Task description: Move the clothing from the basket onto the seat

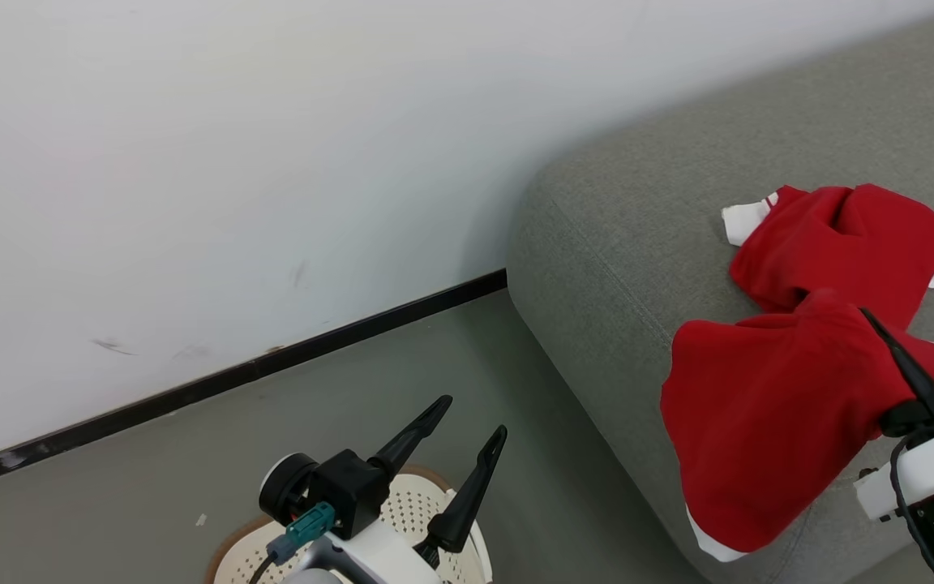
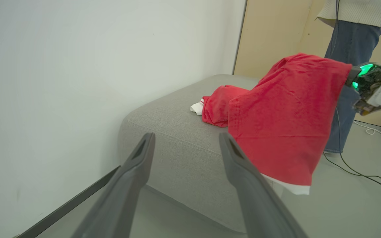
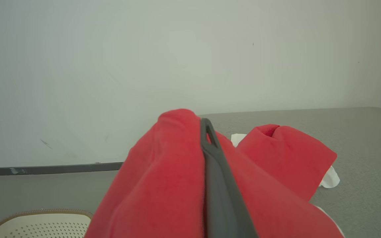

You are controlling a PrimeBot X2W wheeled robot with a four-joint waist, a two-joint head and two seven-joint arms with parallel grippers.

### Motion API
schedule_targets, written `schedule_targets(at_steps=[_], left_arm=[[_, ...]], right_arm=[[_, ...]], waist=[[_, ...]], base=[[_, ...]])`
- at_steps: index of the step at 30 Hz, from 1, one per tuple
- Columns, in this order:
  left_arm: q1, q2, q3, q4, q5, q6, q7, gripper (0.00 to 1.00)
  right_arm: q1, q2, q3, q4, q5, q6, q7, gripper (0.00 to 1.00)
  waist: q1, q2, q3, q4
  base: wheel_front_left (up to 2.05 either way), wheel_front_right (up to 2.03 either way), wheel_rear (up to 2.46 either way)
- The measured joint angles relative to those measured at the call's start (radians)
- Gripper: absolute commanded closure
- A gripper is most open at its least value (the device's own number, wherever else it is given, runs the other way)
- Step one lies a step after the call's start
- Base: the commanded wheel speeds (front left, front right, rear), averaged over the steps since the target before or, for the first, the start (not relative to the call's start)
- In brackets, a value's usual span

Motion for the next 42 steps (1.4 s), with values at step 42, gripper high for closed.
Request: schedule_targets(at_steps=[42], left_arm=[[-0.056, 0.072, 0.062, -0.154, 0.101, 0.093, 0.028, 0.00]], right_arm=[[-0.522, -0.139, -0.129, 0.287, 0.085, 0.000, 0.230, 1.00]], waist=[[0.0000, 0.0000, 0.211, -0.018]], base=[[0.00, 0.00, 0.00]])
